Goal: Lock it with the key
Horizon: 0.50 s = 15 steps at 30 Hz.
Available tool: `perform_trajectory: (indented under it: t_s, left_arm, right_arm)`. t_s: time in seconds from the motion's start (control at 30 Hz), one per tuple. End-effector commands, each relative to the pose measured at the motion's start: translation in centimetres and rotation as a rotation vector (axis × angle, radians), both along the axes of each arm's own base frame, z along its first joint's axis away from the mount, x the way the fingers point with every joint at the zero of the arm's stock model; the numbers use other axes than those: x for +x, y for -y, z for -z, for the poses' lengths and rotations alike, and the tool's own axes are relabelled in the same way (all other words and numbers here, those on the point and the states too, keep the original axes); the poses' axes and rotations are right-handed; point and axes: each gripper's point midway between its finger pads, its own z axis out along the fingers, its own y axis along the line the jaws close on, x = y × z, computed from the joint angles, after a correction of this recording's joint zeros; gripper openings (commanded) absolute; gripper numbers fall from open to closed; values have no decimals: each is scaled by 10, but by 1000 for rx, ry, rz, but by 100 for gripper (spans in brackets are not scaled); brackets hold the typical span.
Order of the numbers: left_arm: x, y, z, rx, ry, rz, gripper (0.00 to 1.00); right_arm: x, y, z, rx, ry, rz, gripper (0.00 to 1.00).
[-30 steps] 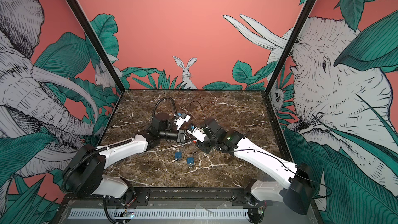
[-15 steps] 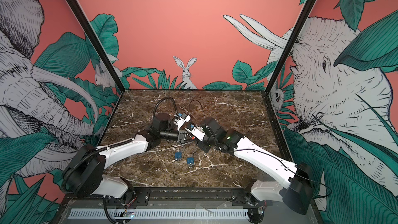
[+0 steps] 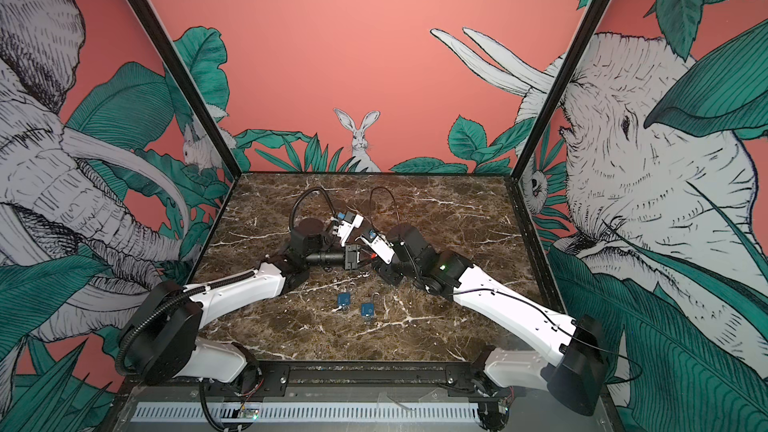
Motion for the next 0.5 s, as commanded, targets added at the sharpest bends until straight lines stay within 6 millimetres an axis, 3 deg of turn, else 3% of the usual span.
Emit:
perform_trajectory:
  t_s: [0.0, 0.2, 0.47]
  left_arm:
    - [14, -4, -19, -80, 39, -86, 0]
    - [19, -4, -32, -183, 11, -108, 0]
    - [18, -9, -67, -379, -24, -109, 0]
  right_arm:
    - [9, 15, -47, 188, 88, 90, 72]
    - [4, 40, -81, 596, -69, 56, 63]
    - [15, 48, -105, 954, -235, -61, 57]
